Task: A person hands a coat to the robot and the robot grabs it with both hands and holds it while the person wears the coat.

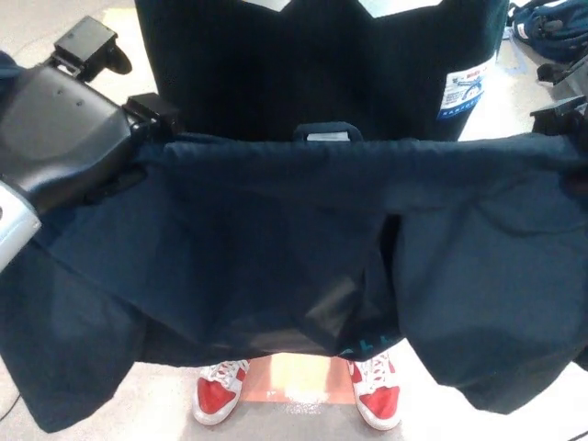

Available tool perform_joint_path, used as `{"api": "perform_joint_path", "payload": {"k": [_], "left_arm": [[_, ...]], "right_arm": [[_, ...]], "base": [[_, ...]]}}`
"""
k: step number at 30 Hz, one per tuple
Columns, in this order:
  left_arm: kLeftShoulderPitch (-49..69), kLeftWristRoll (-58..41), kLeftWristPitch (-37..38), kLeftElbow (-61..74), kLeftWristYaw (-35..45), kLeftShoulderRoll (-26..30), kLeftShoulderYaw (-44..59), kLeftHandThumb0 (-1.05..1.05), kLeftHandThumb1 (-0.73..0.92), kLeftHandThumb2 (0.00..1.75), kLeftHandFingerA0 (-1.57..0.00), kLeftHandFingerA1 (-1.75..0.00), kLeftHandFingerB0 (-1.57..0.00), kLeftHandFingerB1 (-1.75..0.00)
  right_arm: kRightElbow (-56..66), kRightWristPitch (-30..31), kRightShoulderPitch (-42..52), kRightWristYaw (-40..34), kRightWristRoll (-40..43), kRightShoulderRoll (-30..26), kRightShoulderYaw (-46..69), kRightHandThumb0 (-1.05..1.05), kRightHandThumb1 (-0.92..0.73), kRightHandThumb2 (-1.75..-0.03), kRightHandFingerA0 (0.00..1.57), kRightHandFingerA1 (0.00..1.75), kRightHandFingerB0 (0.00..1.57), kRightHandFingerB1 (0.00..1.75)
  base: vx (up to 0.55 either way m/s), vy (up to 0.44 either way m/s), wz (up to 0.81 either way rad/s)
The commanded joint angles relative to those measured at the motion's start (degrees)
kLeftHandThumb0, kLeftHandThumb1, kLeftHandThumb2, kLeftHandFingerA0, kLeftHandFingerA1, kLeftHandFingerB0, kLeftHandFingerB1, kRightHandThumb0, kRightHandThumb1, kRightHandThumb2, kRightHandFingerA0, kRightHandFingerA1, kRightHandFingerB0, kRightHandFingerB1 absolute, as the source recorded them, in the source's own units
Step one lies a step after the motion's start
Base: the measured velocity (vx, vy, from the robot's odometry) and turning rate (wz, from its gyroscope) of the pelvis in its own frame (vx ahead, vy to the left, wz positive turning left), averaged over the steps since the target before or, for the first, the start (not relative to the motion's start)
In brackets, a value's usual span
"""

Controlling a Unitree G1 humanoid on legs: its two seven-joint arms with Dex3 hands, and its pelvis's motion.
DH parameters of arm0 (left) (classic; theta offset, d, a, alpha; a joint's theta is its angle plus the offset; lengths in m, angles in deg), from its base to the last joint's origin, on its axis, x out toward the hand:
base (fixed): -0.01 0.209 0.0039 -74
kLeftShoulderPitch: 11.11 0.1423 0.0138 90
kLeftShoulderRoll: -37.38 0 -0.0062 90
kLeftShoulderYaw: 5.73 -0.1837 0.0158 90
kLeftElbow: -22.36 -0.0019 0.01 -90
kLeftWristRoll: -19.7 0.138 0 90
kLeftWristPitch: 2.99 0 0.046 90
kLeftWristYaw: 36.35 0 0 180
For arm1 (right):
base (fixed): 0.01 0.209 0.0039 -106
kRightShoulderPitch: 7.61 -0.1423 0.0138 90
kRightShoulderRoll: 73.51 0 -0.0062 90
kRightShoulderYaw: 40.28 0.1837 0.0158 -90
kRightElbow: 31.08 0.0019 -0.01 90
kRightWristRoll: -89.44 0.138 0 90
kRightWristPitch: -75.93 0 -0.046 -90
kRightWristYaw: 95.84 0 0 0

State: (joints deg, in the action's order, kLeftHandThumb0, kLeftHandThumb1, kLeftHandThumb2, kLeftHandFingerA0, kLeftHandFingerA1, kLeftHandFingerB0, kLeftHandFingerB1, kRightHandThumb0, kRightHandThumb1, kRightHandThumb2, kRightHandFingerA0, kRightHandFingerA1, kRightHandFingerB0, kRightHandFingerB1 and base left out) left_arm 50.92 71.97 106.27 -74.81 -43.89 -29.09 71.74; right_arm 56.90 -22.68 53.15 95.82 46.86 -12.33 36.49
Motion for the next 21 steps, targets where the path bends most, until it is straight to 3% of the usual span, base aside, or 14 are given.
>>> {"api": "perform_joint_path", "payload": {"k": [1,8,9,10,11,12,13,14,15,16,17,18,19,21], "left_arm": [[3.85,11.64,-11.79,-7.21,-18.2,-0.04,1.01,-0.27,0.59,0.6,-0.86,-1.6,-0.86,-0.57],[3.08,10.3,-10.19,-9.93,-24.4,-1.35,2.33,-0.25,0.58,0.6,-0.93,-1.59,-0.83,-0.52],[2.21,7.27,-7.77,-11.57,-24.66,-1.98,3.23,-0.19,0.59,0.57,-0.88,-1.65,-0.84,-0.64],[2.1,5.77,-7.47,-12.07,-23.99,-2.62,3.75,-0.15,0.63,0.56,-0.76,-1.68,-0.67,-1.09],[1.94,4.11,-7.35,-12.49,-23.43,-3.4,4.43,-0.07,0.64,0.59,-0.72,-1.49,-0.56,-1.37],[1.72,2.69,-7.2,-12.9,-23.14,-4.09,5.07,-0.07,0.64,0.59,-0.72,-1.49,-0.56,-1.37],[1.46,1.3,-6.68,-13.55,-23.49,-4.89,5.75,-0.04,0.72,0.45,-0.8,-1.06,-0.54,-1.58],[1.39,1.01,-6.51,-13.75,-23.63,-5.1,5.93,-0.04,0.72,0.45,-0.8,-1.06,-0.54,-1.58],[0.95,0.41,-6.05,-14.44,-23.81,-5.43,6.23,0.05,0.74,0.44,-0.87,-0.8,-0.58,-1.62],[0.73,-2.0,-5.36,-14.8,-21.17,-5.99,7.07,-0.03,0.71,0.63,-0.81,-1.15,-0.5,-1.52],[0.8,-3.05,-5.13,-14.84,-19.96,-6.33,7.53,-0.05,0.73,0.59,-0.76,-1.39,-0.57,-1.46],[0.88,-3.12,-5.06,-14.9,-19.93,-6.56,7.76,-0.05,0.73,0.59,-0.76,-1.39,-0.57,-1.46],[0.95,-4.24,-4.8,-15.2,-19.19,-7.07,8.51,0.0,0.79,0.48,-0.62,-1.7,-0.47,-1.59],[1.09,-5.55,-5.11,-15.47,-17.96,-7.72,9.52,0.01,0.73,0.54,-0.72,-1.75,-0.46,-1.54]], "right_arm": [[-8.3,-4.2,-0.13,-19.82,-7.14,0.31,0.96,-0.11,-0.6,-0.57,0.79,1.61,0.76,0.76],[-10.56,-3.26,-0.23,-23.13,-6.71,2.94,1.47,-0.13,-0.6,-0.57,0.81,1.6,0.69,0.85],[-11.61,-3.93,-0.69,-24.02,-6.61,3.34,1.32,-0.12,-0.64,-0.6,0.79,1.57,0.69,0.86],[-11.67,-4.1,-0.38,-24.64,-6.81,3.45,1.3,-0.11,-0.67,-0.6,0.8,1.6,0.76,0.87],[-11.92,-4.26,-0.52,-25.05,-6.98,3.58,1.19,-0.1,-0.67,-0.6,0.79,1.59,0.75,0.92],[-12.31,-4.44,-0.9,-25.33,-7.12,3.72,1.06,-0.1,-0.67,-0.6,0.79,1.59,0.75,0.92],[-12.34,-4.47,-1.13,-25.05,-7.08,3.89,1.05,-0.11,-0.69,-0.6,0.78,1.6,0.73,0.95],[-12.36,-4.49,-1.19,-24.98,-7.07,3.93,1.06,-0.11,-0.69,-0.6,0.78,1.6,0.73,0.95],[-12.56,-4.64,-1.59,-24.64,-6.99,4.0,1.05,-0.14,-0.75,-0.63,0.82,1.63,0.72,0.9],[-12.98,-4.86,-2.05,-24.75,-7.13,4.2,0.91,-0.12,-0.7,-0.63,0.81,1.58,0.8,0.77],[-13.31,-5.09,-2.26,-24.91,-7.12,4.34,0.85,-0.13,-0.71,-0.63,0.79,1.58,0.8,0.82],[-13.64,-5.35,-2.4,-25.09,-7.06,4.43,0.86,-0.13,-0.71,-0.63,0.79,1.58,0.8,0.82],[-13.98,-5.54,-2.72,-25.38,-7.1,4.73,0.78,-0.13,-0.72,-0.63,0.78,1.57,0.81,0.88],[-14.92,-6.47,-3.41,-25.92,-7.31,4.69,0.41,-0.09,-0.7,-0.59,0.77,1.62,0.72,1.11]], "base": [[0.0,0.0,0.0],[0.0,0.0,0.0],[0.0,0.0,0.0],[0.0,0.0,0.0],[0.0,0.0,0.0],[0.0,0.0,0.0],[0.0,0.0,0.0],[0.0,0.0,0.0],[0.0,0.0,0.0],[0.0,0.0,0.0],[0.0,0.0,0.0],[0.0,0.0,0.0],[0.0,0.0,0.0],[0.0,0.0,0.0]]}}
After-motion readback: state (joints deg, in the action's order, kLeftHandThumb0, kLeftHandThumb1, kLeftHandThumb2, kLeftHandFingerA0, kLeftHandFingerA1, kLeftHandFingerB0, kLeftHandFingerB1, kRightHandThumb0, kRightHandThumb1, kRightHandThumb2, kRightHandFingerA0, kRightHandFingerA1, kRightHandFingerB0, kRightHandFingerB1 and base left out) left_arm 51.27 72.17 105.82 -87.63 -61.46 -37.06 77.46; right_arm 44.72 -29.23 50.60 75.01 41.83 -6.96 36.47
